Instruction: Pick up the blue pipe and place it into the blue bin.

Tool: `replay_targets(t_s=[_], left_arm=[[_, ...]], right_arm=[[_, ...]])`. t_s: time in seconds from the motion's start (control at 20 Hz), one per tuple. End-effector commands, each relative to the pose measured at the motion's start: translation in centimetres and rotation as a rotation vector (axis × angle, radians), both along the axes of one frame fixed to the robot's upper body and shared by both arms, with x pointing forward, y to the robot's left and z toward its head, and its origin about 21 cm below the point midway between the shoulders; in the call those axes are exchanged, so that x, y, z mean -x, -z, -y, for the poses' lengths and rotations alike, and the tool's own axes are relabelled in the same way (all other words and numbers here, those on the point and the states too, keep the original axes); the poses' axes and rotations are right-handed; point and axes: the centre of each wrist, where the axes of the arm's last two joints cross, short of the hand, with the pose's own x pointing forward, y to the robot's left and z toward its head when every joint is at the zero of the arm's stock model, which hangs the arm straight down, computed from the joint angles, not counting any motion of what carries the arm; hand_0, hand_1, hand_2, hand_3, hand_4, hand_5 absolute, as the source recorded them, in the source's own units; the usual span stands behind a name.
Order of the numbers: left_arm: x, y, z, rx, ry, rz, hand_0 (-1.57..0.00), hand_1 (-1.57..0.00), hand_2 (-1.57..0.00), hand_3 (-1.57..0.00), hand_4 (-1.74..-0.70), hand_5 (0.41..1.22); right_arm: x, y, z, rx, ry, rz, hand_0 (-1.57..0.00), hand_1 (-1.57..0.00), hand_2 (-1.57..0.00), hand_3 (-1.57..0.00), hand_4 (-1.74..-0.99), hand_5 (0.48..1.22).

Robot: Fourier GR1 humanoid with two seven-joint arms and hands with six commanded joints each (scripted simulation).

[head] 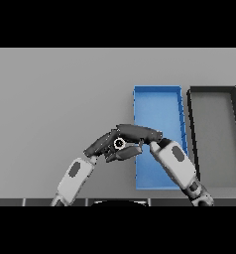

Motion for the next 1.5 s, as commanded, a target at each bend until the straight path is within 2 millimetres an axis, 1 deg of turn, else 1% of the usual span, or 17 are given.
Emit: replay_targets(t_s=[0.0,0.1,0.15,0.2,0.25,0.3,0.4,0.5,0.6,0.75,0.8,1.0,1.05,1.15,1.25,1.35,1.45], left_arm=[[0.0,0.0,0.2,-0.003,-0.005,-0.008,-1.57,-1.57,-1.56,-1.43,-1.73,1.221],[0.3,-0.1,-0.3,0.002,-0.021,-0.012,-1.57,-1.57,-1.56,-1.43,-1.73,1.221],[0.4,-0.2,-0.1,-0.002,-0.026,-0.007,-1.57,-1.57,-1.57,-1.26,-1.73,1.221],[0.4,-0.3,-0.4,-0.007,-0.025,0.013,-1.45,-1.37,-1.34,-1.05,-1.63,1.221],[0.4,-0.2,-0.6,-0.03,-0.025,0.021,-1.18,-1.09,-1.07,-0.84,-1.51,1.221],[0.4,-0.3,-0.5,-0.044,-0.013,0.032,-0.94,-0.88,-0.85,-0.67,-1.41,1.221],[0.0,-0.1,-1.0,-0.079,0.021,0.035,-0.6,-0.56,-0.55,-0.43,-1.25,1.221],[-0.1,-0.4,-0.9,-0.112,0.031,0.02,-0.38,-0.36,-0.35,-0.27,-1.13,1.063],[0.1,-0.2,-1.0,-0.142,0.017,-0.021,-0.25,-0.23,-0.22,-0.18,-1.06,0.912],[-0.3,-0.2,-1.2,-0.181,-0.001,-0.048,-0.13,-0.12,-0.11,-0.09,-0.99,0.729],[-0.2,0.0,-1.1,-0.188,-0.01,-0.052,-0.1,-0.09,-0.09,-0.07,-0.98,0.682],[-0.3,0.7,-1.4,-0.2,-0.032,-0.114,-0.04,-0.04,-0.04,-0.03,-0.97,0.557],[0.0,0.7,-0.8,-0.201,-0.029,-0.115,-0.03,-0.03,-0.03,-0.02,-0.97,0.544],[-0.4,0.5,-0.8,-0.205,-0.051,-0.117,-0.02,-0.02,-0.02,-0.01,-0.97,0.519],[-0.4,0.7,-1.2,-0.227,-0.051,-0.131,-0.01,-0.01,-0.01,-0.01,-0.97,0.501],[-0.1,0.6,-1.0,-0.228,-0.05,-0.127,-0.01,-0.01,-0.01,-0.01,-0.97,0.489],[0.1,0.8,-1.1,-0.232,-0.041,-0.123,0.0,0.0,0.0,0.0,-0.97,0.479]], right_arm=[[0.0,-0.1,0.2,-0.003,0.005,-0.016,-1.53,-1.53,-1.53,-1.51,-1.492,1.162],[0.0,-0.2,-0.2,-0.012,0.006,-0.035,-1.54,-1.55,-1.55,-1.53,-1.494,1.183],[0.1,0.0,0.0,-0.027,0.008,-0.04,-1.55,-1.55,-1.55,-1.54,-1.495,1.191],[0.3,-0.1,0.0,-0.043,0.011,-0.027,-1.55,-1.55,-1.55,-1.55,-1.496,1.197],[0.3,-0.1,0.0,-0.043,0.023,-0.028,-1.56,-1.56,-1.56,-1.55,-1.496,1.202],[0.3,-0.4,0.0,-0.039,0.025,-0.032,-1.56,-1.56,-1.56,-1.56,-1.497,1.206],[0.2,-0.4,-0.3,-0.022,0.041,-0.038,-1.56,-1.56,-1.56,-1.56,-1.498,1.211],[0.3,-0.6,-0.2,-0.025,0.047,-0.031,-1.57,-1.57,-1.57,-1.56,-1.498,1.215],[0.0,-0.9,-0.2,-0.039,0.05,-0.033,-1.57,-1.57,-1.57,-1.57,-1.499,1.217],[0.4,-0.7,0.1,-0.075,0.045,-0.003,-1.57,-1.57,-1.57,-1.57,-1.499,1.219],[0.2,-0.6,-0.3,-0.061,0.052,0.0,-1.57,-1.57,-1.57,-1.57,-1.499,1.219],[0.1,-0.2,-0.2,-0.094,0.042,-0.007,-1.57,-1.57,-1.57,-1.57,-1.498,1.22],[0.1,-0.5,-0.4,-0.092,0.053,-0.016,-1.57,-1.57,-1.57,-1.57,-1.497,1.22],[-0.1,-1.5,-0.5,-0.137,0.05,-0.042,-1.57,-1.57,-1.57,-1.57,-1.496,1.221],[-0.4,-3.2,0.1,-0.174,0.032,-0.059,-1.57,-1.57,-1.57,-1.57,-1.495,1.221],[-0.5,-5.0,0.4,-0.188,0.043,-0.115,-1.57,-1.57,-1.57,-1.57,-1.494,1.221],[-1.4,-7.7,0.6,-0.232,0.051,-0.125,-1.57,-1.57,-1.57,-1.57,-1.495,1.221]])
